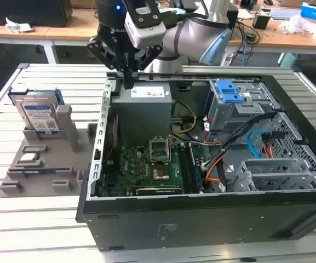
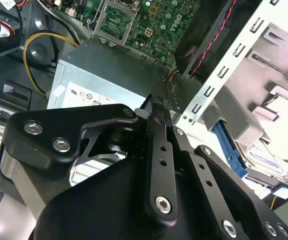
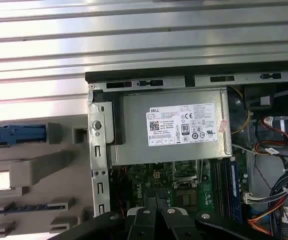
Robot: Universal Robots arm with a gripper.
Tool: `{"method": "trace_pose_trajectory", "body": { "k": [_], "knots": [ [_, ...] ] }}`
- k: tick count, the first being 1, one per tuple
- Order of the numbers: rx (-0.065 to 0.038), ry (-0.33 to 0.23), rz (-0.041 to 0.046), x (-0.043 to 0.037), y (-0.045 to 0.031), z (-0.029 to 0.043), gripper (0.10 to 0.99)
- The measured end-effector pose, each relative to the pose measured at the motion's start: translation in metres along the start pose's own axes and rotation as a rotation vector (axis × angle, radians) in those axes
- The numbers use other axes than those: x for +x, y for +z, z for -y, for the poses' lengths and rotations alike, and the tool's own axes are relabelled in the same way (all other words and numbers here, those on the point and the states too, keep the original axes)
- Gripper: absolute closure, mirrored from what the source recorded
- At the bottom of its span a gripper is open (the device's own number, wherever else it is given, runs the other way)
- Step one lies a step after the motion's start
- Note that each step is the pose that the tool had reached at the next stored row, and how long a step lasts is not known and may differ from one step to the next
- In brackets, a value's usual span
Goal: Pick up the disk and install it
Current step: 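Reach for the disk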
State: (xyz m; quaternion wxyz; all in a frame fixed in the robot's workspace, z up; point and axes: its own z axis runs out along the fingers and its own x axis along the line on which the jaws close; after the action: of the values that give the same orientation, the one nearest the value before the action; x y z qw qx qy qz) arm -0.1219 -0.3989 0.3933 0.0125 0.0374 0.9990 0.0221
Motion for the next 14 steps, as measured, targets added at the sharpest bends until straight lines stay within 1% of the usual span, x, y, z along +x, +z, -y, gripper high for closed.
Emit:
{"method": "trace_pose_trajectory", "body": {
  "k": [3, 11, 14],
  "knots": [
    [0.0, 0.0, 0.0, 0.0096, -0.0002, 0.0007, 0.98],
    [0.0, 0.0, 0.0, 0.019, -0.0005, 0.0014, 0.98],
    [0.0, 0.0, 0.0, 0.0238, -0.0006, 0.0018, 0.98]
  ]
}}
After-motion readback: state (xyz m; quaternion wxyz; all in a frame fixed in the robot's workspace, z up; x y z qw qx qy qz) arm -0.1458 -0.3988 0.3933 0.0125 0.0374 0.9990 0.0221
